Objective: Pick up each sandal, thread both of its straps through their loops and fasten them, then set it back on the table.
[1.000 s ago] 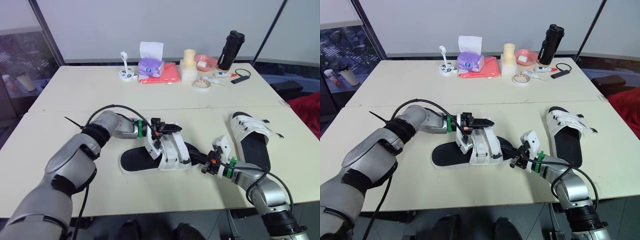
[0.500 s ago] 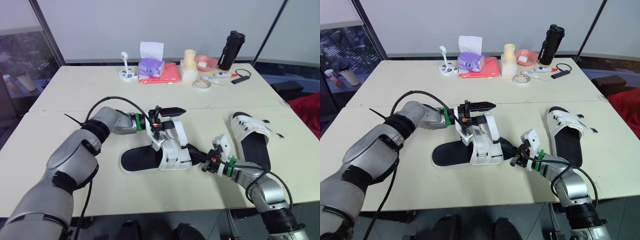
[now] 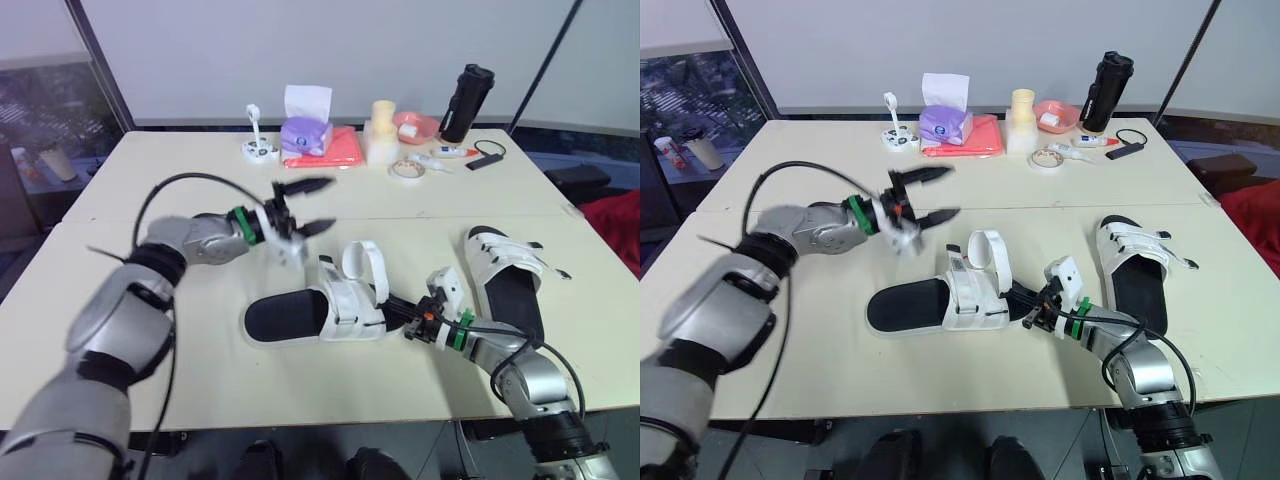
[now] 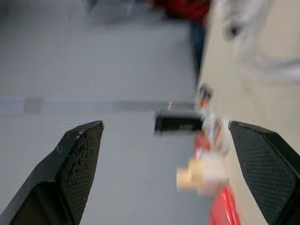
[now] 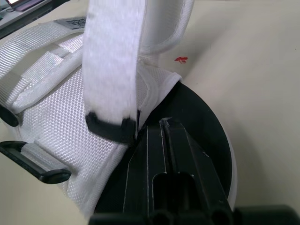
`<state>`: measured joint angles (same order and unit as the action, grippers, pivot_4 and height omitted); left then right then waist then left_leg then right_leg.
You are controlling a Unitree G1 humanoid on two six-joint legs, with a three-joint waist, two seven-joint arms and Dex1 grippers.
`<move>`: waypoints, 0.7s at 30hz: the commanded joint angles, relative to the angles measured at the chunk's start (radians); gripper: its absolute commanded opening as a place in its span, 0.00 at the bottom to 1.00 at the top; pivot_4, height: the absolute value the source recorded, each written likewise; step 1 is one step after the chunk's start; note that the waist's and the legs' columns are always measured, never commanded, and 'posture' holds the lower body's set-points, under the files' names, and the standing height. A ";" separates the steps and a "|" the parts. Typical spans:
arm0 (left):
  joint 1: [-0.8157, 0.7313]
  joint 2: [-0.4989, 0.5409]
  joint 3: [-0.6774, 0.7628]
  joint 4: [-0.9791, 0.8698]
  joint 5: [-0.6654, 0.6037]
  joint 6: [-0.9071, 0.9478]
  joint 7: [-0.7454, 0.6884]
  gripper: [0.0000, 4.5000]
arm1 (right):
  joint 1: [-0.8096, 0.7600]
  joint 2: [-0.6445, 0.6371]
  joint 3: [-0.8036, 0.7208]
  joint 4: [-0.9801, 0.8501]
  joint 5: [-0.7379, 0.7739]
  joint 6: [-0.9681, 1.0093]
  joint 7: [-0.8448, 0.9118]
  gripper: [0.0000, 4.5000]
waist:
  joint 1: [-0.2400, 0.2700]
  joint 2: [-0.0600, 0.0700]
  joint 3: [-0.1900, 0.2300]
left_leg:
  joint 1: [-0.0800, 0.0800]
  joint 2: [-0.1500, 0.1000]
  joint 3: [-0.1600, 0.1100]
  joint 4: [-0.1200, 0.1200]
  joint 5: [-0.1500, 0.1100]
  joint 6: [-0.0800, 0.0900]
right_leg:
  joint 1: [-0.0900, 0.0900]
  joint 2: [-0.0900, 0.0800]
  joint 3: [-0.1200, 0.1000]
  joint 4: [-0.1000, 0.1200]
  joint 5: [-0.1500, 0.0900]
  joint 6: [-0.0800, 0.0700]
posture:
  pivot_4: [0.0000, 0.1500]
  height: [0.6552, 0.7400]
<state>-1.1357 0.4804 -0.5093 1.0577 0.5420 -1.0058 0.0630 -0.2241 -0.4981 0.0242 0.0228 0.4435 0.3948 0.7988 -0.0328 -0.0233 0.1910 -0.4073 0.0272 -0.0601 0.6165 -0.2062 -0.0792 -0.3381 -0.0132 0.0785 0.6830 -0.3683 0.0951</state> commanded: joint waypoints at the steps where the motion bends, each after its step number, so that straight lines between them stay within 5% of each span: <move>1: 0.128 -0.066 0.192 -0.265 -0.592 0.487 -0.612 0.99 | 0.019 0.001 0.002 0.097 -0.059 0.018 -0.039 0.00 | -0.004 0.000 0.000 | 0.000 0.000 0.000 0.000 0.000 0.000 | 0.000 0.000 0.000 0.000 0.000 0.000 | 1.00 1.00; 6: 0.281 -0.014 0.282 -0.836 -1.040 1.330 -0.863 0.99 | 0.038 0.004 0.010 0.078 -0.055 0.025 -0.037 0.00 | -0.012 0.001 0.000 | -0.001 0.003 -0.002 0.000 0.000 0.000 | -0.001 0.001 0.000 0.002 0.000 -0.001 | 1.00 1.00; 10: 0.364 0.060 0.317 -1.114 -1.305 1.775 -0.917 0.99 | 0.043 0.005 0.013 0.070 -0.054 0.033 -0.032 0.00 | -0.008 0.001 -0.001 | 0.001 0.003 -0.003 0.000 0.000 0.000 | 0.002 0.000 0.000 0.000 0.000 0.000 | 1.00 1.00; 15: 0.394 0.098 0.358 -1.187 -1.420 1.988 -0.954 0.99 | 0.045 0.000 0.015 0.064 -0.054 0.038 -0.027 0.00 | -0.006 0.001 -0.001 | 0.002 0.002 -0.004 0.001 0.000 0.000 | 0.004 0.001 -0.001 0.000 0.000 0.000 | 1.00 1.00; 21: 0.362 0.000 0.311 -1.153 -1.348 2.034 -0.873 0.99 | 0.048 -0.002 0.013 0.062 -0.054 0.040 -0.028 0.00 | -0.002 0.001 -0.001 | 0.002 0.001 -0.004 0.001 0.000 0.000 | 0.004 0.000 -0.001 0.000 0.000 0.000 | 1.00 1.00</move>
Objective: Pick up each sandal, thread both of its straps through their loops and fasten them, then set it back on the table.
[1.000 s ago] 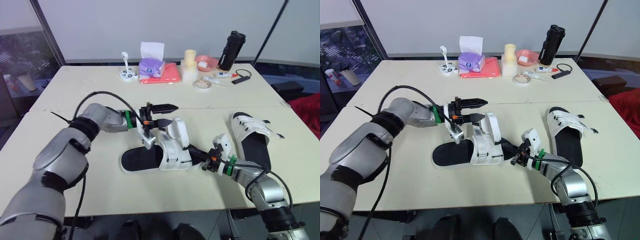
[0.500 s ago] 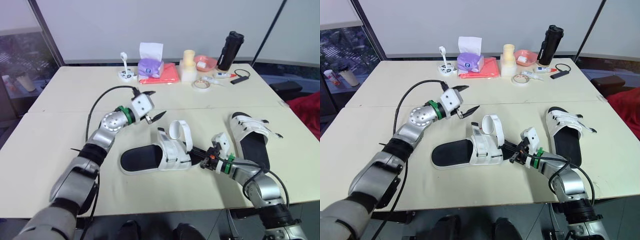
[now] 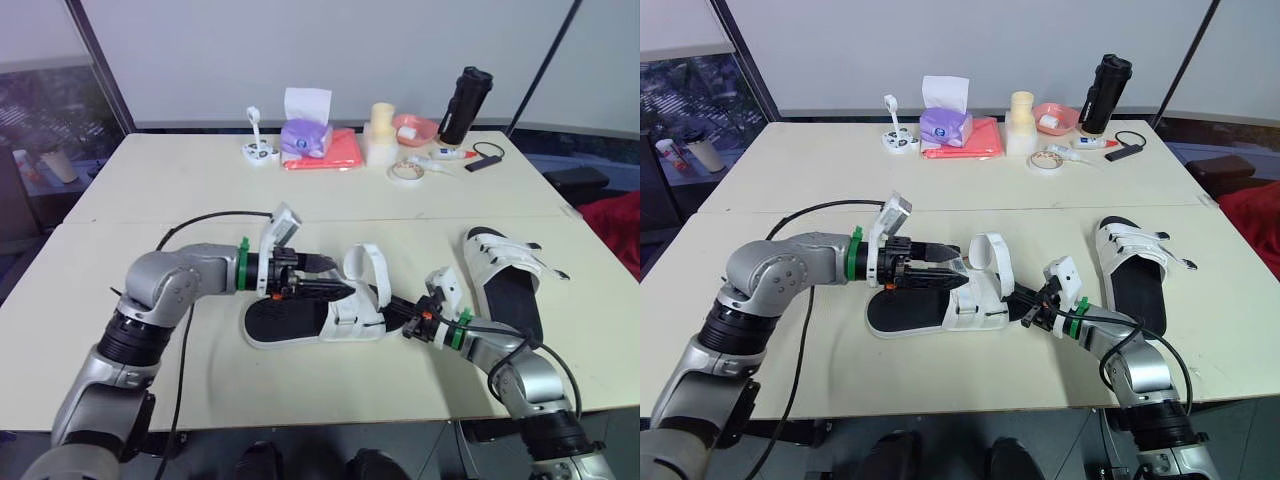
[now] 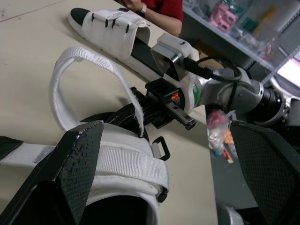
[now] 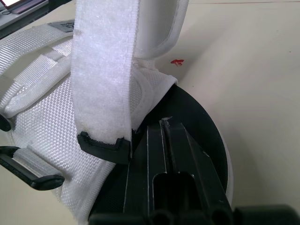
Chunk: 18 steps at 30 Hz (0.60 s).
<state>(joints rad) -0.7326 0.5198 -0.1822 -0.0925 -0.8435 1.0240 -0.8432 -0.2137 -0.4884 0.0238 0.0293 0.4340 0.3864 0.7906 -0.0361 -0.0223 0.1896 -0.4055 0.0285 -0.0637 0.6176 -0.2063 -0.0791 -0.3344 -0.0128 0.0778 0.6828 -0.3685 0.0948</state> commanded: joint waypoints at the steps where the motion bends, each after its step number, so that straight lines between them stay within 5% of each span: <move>1: -0.056 -0.066 -0.025 0.016 0.052 0.007 0.043 0.99 | 0.037 -0.011 0.014 0.055 -0.045 0.049 -0.021 0.00 | 0.001 0.000 0.000 | 0.000 0.000 0.000 0.000 0.000 0.000 | 0.000 0.000 0.000 0.000 0.000 0.000 | 1.00 1.00; 15: -0.215 -0.331 -0.007 0.444 0.197 -0.022 0.062 0.99 | 0.046 -0.002 0.005 0.042 -0.039 0.056 -0.037 0.00 | 0.003 0.000 0.000 | -0.001 -0.001 0.000 0.000 0.000 0.000 | -0.001 0.000 0.000 -0.001 0.000 0.000 | 1.00 1.00; 18: -0.243 -0.370 0.032 0.526 0.224 -0.063 0.076 0.81 | 0.052 0.003 0.003 0.038 -0.038 0.055 -0.043 0.00 | 0.007 0.000 0.000 | -0.001 -0.001 0.000 0.000 0.000 0.000 | -0.001 0.000 0.000 -0.001 0.000 0.000 | 1.00 1.00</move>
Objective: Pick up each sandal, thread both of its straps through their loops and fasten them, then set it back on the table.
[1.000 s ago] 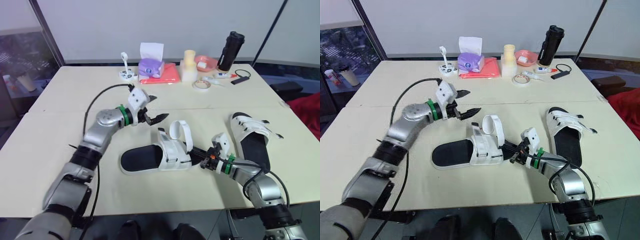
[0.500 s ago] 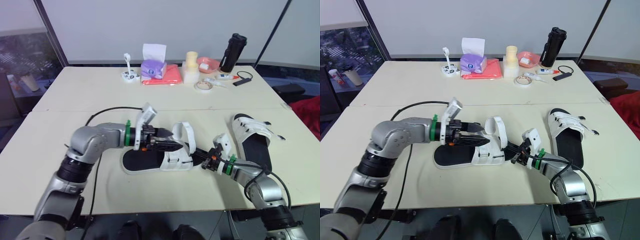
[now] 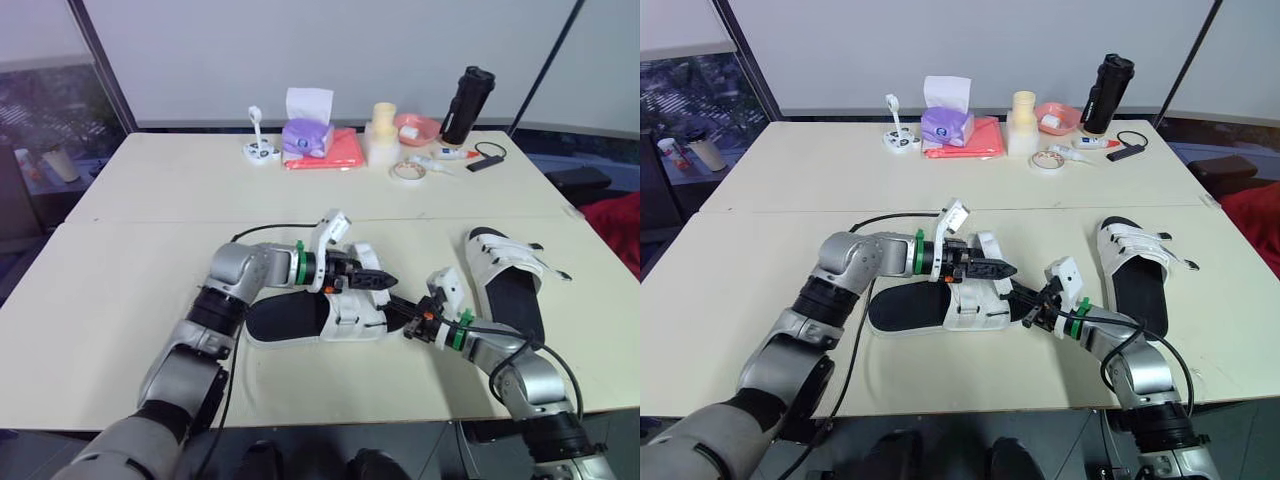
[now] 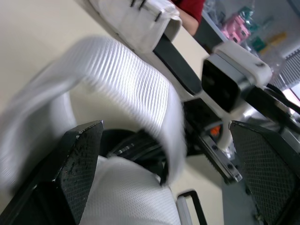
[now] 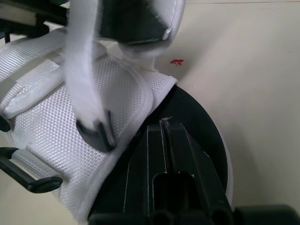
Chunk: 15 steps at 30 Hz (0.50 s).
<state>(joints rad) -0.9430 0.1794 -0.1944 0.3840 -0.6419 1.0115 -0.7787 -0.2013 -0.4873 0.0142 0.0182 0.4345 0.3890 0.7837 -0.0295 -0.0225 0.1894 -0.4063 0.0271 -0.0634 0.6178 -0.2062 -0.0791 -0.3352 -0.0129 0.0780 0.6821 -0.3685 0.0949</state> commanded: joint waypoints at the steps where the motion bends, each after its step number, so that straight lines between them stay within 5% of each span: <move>1: -0.038 -0.038 0.054 0.068 0.031 -0.060 0.015 0.70 | 0.042 0.003 0.012 0.048 -0.038 0.053 -0.037 0.00 | 0.002 0.000 0.000 | 0.000 0.000 0.000 0.000 0.000 0.000 | 0.000 0.000 0.000 0.000 0.000 0.000 | 1.00 1.00; 7: -0.044 -0.066 0.088 0.092 0.058 -0.077 0.023 0.01 | 0.049 0.006 0.010 0.043 -0.038 0.054 -0.041 0.00 | 0.008 0.000 0.000 | 0.000 0.000 0.000 -0.001 0.000 0.000 | -0.001 0.000 0.000 0.000 0.000 0.000 | 1.00 1.00; 15: -0.046 -0.005 0.125 0.015 -0.028 0.073 -0.103 0.01 | 0.045 0.006 0.009 0.043 -0.031 0.063 -0.032 0.00 | 0.009 0.000 0.000 | 0.000 0.000 0.000 -0.001 0.000 0.000 | -0.001 0.000 0.000 0.000 0.000 0.000 | 1.00 1.00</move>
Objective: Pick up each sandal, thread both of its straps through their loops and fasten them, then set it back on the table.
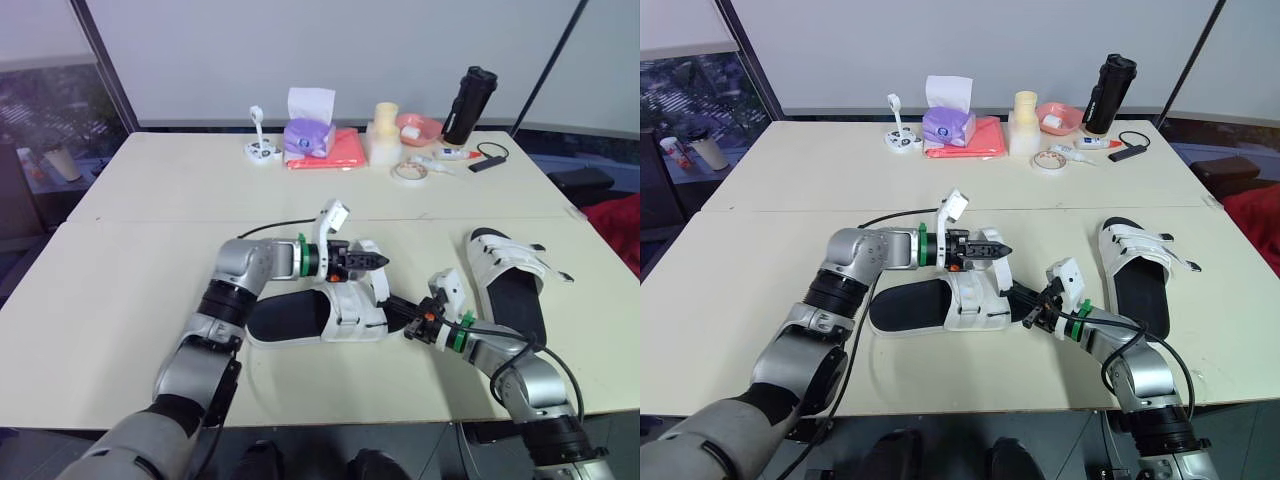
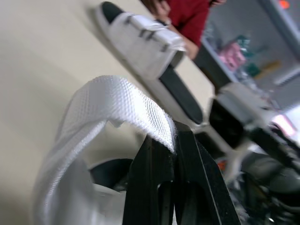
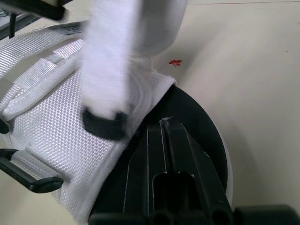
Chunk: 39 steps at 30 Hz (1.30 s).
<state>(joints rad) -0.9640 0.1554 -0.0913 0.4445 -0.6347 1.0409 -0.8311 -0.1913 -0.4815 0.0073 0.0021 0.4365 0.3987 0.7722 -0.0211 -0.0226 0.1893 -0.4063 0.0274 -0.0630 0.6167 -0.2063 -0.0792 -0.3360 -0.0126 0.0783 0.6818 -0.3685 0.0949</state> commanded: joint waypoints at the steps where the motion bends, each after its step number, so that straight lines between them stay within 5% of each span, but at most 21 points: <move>1: -0.023 0.029 0.018 -0.048 -0.040 0.062 -0.067 0.01 | 0.034 0.001 0.017 0.060 -0.034 0.054 -0.021 0.00 | 0.000 0.000 0.000 | 0.000 0.000 0.000 0.000 0.000 0.000 | 0.000 0.000 0.000 0.000 0.000 0.000 | 1.00 1.00; 23: 0.034 0.039 -0.092 -0.045 0.056 0.048 -0.146 0.01 | 0.047 0.016 0.011 0.048 -0.033 0.056 -0.030 0.00 | 0.000 0.000 0.000 | 0.000 0.000 0.000 0.000 0.000 0.000 | 0.000 0.000 0.000 -0.001 0.000 0.000 | 1.00 1.00; 39: 0.045 0.097 -0.215 -0.196 0.231 -0.262 -0.226 0.01 | 0.043 0.016 0.009 0.052 -0.036 0.055 -0.028 0.00 | 0.001 0.000 0.000 | 0.000 0.000 0.000 -0.002 0.000 0.000 | 0.000 0.000 0.000 -0.002 0.000 0.000 | 1.00 1.00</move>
<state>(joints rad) -0.8966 0.2515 -0.3058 0.2958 -0.4050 0.8038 -1.0377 -0.1818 -0.4674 -0.0028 -0.0055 0.4364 0.4058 0.7701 -0.0196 -0.0226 0.1893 -0.4065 0.0276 -0.0627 0.6150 -0.2063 -0.0793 -0.3361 -0.0127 0.0787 0.6797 -0.3685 0.0948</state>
